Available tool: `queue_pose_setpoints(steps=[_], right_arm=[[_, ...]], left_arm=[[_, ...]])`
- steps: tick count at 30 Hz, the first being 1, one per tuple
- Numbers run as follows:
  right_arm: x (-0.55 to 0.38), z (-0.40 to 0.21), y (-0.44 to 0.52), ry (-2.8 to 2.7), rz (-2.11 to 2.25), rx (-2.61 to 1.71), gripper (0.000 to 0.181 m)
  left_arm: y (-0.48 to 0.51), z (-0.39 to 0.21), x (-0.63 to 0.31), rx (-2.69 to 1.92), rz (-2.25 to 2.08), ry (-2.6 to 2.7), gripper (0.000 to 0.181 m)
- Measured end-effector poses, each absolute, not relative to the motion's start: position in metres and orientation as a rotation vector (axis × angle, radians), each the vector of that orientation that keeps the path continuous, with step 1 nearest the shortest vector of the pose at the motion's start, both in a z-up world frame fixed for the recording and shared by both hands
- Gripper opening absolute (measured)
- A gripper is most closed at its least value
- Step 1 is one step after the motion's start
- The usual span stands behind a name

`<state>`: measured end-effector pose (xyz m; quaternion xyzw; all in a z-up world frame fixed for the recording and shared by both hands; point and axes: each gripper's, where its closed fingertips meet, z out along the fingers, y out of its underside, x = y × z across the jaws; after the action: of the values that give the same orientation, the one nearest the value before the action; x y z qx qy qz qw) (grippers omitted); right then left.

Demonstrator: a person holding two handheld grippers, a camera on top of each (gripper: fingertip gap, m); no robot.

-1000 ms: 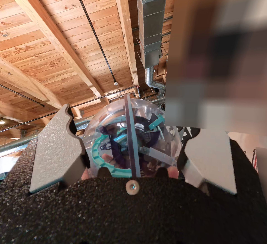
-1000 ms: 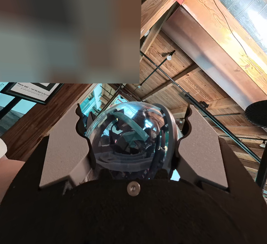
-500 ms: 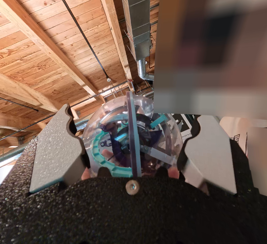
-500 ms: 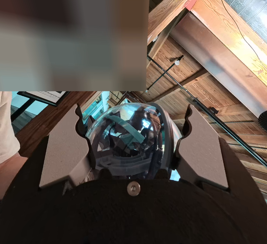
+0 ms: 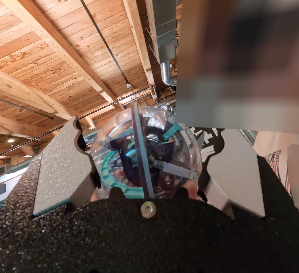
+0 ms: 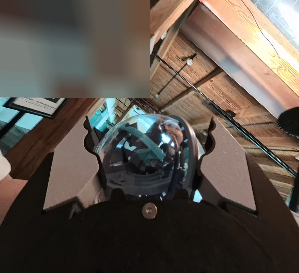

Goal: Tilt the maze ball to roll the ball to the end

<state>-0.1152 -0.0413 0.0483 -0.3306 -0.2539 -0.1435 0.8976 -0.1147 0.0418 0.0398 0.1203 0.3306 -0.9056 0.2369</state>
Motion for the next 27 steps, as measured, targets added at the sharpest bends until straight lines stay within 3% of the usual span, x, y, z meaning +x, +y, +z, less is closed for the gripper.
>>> queue_pose_setpoints(steps=[3, 8, 27], right_arm=[[-0.11, 0.045, -0.027, -0.507, -0.378, -0.762, 0.144], [-0.109, 0.048, -0.032, -0.497, -0.365, -0.738, 0.135], [-0.122, 0.047, -0.052, -0.571, -0.227, -0.632, 0.13]], left_arm=[[0.052, 0.04, -0.106, 0.264, -2.576, 0.842, 0.156], [0.06, 0.039, -0.097, 0.204, -2.72, 0.77, 0.156], [0.047, 0.035, -0.123, 0.418, -2.544, 0.841, 0.157]])
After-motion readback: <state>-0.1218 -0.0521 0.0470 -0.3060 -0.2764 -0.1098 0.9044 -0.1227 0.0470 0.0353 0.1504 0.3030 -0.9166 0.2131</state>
